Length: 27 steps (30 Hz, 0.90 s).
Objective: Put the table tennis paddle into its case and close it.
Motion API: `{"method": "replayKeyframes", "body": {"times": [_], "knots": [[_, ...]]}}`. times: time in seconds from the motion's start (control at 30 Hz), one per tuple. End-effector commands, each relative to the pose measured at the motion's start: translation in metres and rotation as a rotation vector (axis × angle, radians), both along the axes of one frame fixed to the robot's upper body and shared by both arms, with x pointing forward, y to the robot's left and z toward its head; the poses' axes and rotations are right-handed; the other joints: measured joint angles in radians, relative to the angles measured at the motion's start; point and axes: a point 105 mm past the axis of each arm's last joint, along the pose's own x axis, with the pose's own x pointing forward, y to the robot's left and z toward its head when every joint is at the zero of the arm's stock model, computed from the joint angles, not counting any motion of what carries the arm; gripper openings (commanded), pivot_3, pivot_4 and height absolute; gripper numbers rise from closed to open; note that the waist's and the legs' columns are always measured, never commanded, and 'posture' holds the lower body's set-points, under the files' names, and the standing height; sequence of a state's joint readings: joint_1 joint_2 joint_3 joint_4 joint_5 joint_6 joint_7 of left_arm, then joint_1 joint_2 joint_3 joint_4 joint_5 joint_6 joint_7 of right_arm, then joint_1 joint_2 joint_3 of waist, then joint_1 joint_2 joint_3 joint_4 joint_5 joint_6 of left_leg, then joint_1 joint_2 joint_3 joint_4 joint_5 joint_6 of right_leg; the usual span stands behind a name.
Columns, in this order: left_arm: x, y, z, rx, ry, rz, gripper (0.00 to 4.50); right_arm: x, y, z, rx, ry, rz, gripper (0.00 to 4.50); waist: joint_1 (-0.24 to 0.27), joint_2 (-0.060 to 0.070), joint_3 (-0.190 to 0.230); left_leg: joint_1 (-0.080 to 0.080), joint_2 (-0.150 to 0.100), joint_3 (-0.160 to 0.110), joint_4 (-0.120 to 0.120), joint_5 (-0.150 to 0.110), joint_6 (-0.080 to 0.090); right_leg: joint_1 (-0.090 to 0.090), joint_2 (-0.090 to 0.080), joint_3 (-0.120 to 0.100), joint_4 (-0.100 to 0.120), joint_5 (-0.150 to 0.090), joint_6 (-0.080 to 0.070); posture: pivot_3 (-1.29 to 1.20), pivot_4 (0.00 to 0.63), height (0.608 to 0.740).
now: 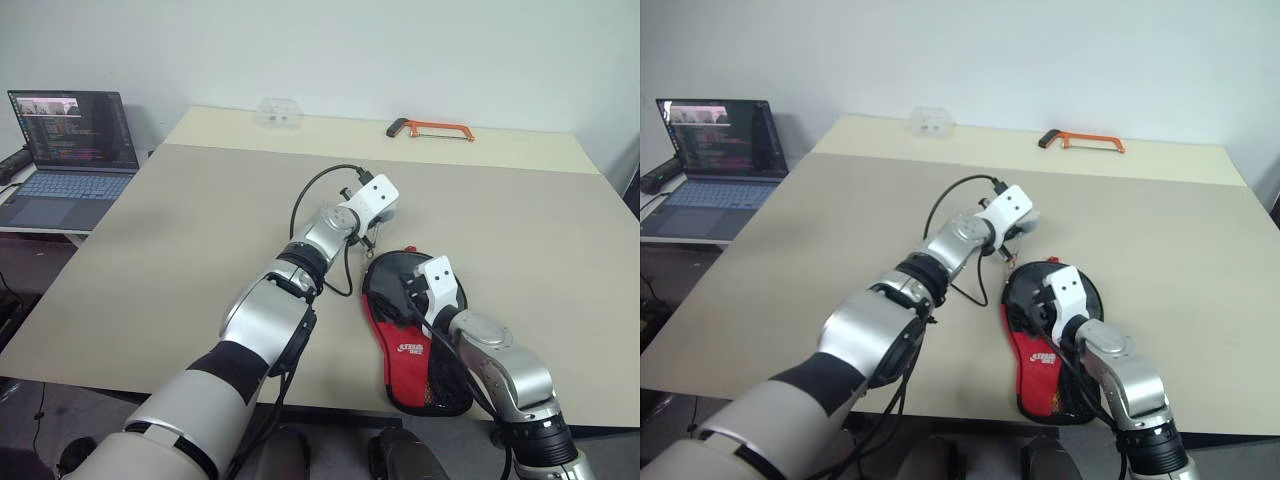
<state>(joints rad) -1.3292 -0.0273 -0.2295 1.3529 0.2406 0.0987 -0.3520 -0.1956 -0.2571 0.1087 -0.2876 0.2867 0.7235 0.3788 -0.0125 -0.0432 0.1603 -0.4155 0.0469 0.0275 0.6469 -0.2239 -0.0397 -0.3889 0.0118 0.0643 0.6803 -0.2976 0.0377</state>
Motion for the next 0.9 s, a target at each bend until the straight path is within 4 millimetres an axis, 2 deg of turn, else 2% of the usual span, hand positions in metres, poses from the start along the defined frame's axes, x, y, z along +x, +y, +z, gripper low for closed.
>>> {"method": "replayKeyframes", "body": {"times": [0.03, 0.23, 0.6, 0.77, 0.9], "knots": [[0.001, -0.021, 0.036, 0.024, -0.136, -0.043, 0.31, -0.002, -0.008, -0.018, -0.028, 0.1, 0.006, 4.5, -0.001, 0.0, 0.0, 0.0, 0.0, 0.0, 0.0, 0.0, 0.0, 0.0, 0.0, 0.0, 0.0, 0.0, 0.0, 0.0, 0.15, 0.74], [-0.001, -0.032, 0.042, 0.094, -0.192, -0.064, 0.31, -0.005, -0.001, -0.022, -0.049, 0.117, 0.064, 4.5, -0.006, 0.0, 0.0, 0.0, 0.0, 0.0, 0.0, 0.0, 0.0, 0.0, 0.0, 0.0, 0.0, 0.0, 0.0, 0.0, 0.15, 0.74], [-0.002, -0.044, 0.057, 0.254, -0.36, -0.092, 0.31, -0.014, 0.0, -0.02, -0.053, 0.118, 0.058, 4.5, -0.01, 0.0, 0.0, 0.0, 0.0, 0.0, -0.001, 0.0, 0.0, -0.001, 0.0, 0.0, 0.0, 0.0, 0.0, 0.0, 0.15, 0.74], [-0.008, -0.059, 0.061, 0.336, -0.446, -0.153, 0.31, -0.021, 0.002, -0.024, -0.061, 0.129, 0.052, 4.5, -0.01, 0.0, 0.0, 0.0, 0.0, 0.0, -0.001, 0.0, 0.0, -0.001, 0.0, 0.0, 0.0, 0.0, 0.0, 0.0, 0.15, 0.74], [-0.016, -0.072, 0.055, 0.393, -0.485, -0.205, 0.31, -0.025, 0.005, -0.023, -0.058, 0.13, 0.052, 4.5, -0.013, 0.0, 0.0, 0.0, 0.0, 0.001, -0.001, 0.0, 0.0, -0.001, 0.0, 0.001, 0.0, 0.0, 0.0, 0.0, 0.15, 0.74]]}}
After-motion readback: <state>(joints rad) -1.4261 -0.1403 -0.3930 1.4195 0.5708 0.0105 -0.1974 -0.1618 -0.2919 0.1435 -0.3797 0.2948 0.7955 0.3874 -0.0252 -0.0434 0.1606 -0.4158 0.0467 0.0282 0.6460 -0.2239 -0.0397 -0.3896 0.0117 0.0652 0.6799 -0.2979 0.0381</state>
